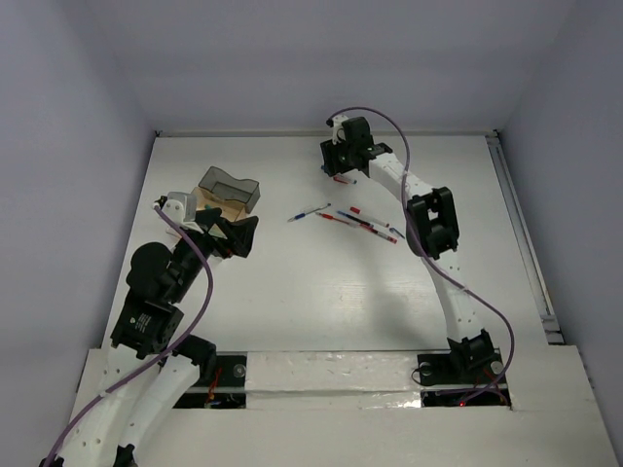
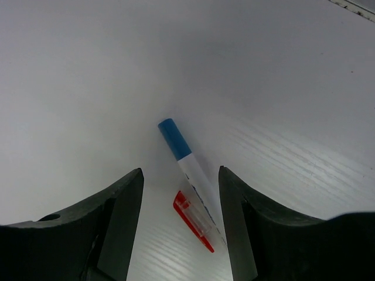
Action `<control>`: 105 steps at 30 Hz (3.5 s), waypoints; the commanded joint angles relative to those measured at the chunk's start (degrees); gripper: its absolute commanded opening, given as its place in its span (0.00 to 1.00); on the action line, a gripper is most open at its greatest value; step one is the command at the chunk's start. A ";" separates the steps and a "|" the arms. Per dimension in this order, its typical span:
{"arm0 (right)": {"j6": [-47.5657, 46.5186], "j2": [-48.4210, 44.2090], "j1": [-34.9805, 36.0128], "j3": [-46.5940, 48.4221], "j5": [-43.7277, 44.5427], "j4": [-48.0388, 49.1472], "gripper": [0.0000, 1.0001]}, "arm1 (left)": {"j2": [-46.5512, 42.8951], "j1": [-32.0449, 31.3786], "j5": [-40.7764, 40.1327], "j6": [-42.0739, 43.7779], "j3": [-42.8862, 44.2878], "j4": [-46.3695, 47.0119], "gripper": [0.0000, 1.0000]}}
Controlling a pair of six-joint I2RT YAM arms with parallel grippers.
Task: Sort the stationery into containers
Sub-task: Pick up the pen from the center of the board, then place the pen in the storage box.
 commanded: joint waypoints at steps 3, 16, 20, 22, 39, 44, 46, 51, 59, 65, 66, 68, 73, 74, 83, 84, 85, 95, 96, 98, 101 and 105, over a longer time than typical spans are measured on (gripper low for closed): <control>-1.67 2.45 -0.20 6.74 2.09 -3.88 0.59 | 0.20 -0.33 -0.38 0.79 -0.05 1.83 0.92; -2.19 2.46 -0.20 2.44 5.44 -3.62 0.47 | 0.12 -0.33 -0.38 0.88 -0.22 1.91 0.92; -2.46 2.63 -0.20 2.26 4.56 -3.97 0.42 | -0.14 -0.33 -0.29 0.88 -0.22 1.83 0.92; -2.55 2.81 -0.20 1.82 4.38 -4.24 0.41 | -0.23 -0.33 -0.29 0.79 -0.22 1.83 0.92; -0.79 -1.85 -0.20 -6.00 -1.33 4.01 0.08 | -0.15 -0.33 -0.03 0.88 -0.31 2.00 0.92; -0.61 -2.81 -0.20 -7.57 -0.28 7.62 0.00 | -0.06 -0.33 -0.03 0.79 -0.31 2.00 0.92; -0.70 -4.22 -0.20 -9.33 0.42 11.30 0.00 | -0.23 0.19 -0.03 0.79 -0.31 2.00 0.92; -0.44 -9.31 -0.20 -13.04 1.04 18.60 0.00 | -0.23 0.20 -0.20 0.71 -0.14 1.83 0.97; 7.89 -16.52 -0.20 -17.94 -5.36 24.50 0.00 | -1.20 1.25 -1.17 0.44 -0.14 2.00 0.99; 16.60 -20.92 6.37 -24.45 -15.30 30.47 0.00 | -3.66 3.10 -3.45 -0.26 -0.40 2.35 0.99; 17.57 -20.92 7.61 -24.46 -17.66 31.09 0.00 | -3.84 3.10 -3.89 -0.35 -0.40 2.35 0.99; 20.46 -19.88 11.47 -23.67 -21.09 34.06 0.00 | -4.01 3.62 -4.59 -0.26 -0.49 2.35 0.99; 25.83 -16.27 17.64 -19.99 -23.04 39.17 0.00 | -4.10 4.15 -4.86 -0.17 -0.49 1.91 0.99; 27.49 -15.22 18.34 -18.76 -23.30 39.70 0.00 | -4.10 4.15 -4.86 -0.17 -0.49 1.83 0.99; 33.05 -1.78 23.09 -4.43 -22.78 41.56 0.00 | -3.75 4.68 -4.86 0.09 -0.49 1.91 0.99; 32.70 -0.46 23.62 -0.59 -22.69 40.51 0.00 | -3.66 4.68 -4.86 0.18 -0.49 1.91 0.99; 32.35 1.03 23.62 1.80 -22.69 37.45 0.00 | -3.66 4.68 -4.77 0.27 -0.49 1.91 0.99; 31.56 10.71 24.15 13.42 -17.59 36.28 0.00 | -3.49 5.82 -3.37 0.27 -0.66 2.44 0.99; 31.47 11.15 24.15 13.95 -17.59 36.02 0.00 | -3.49 5.82 -3.28 0.27 -0.66 2.44 0.99; 31.20 11.77 24.68 14.39 -18.03 35.23 0.00 | -3.49 5.82 -3.10 0.35 -0.66 2.62 0.99; 30.85 11.51 24.68 13.69 -18.29 34.70 0.07 | -3.49 5.82 -2.93 0.35 -0.66 2.62 0.99; 29.63 11.24 24.68 14.30 -18.29 33.30 0.26 | -3.40 5.82 -2.75 0.35 -0.75 2.70 0.99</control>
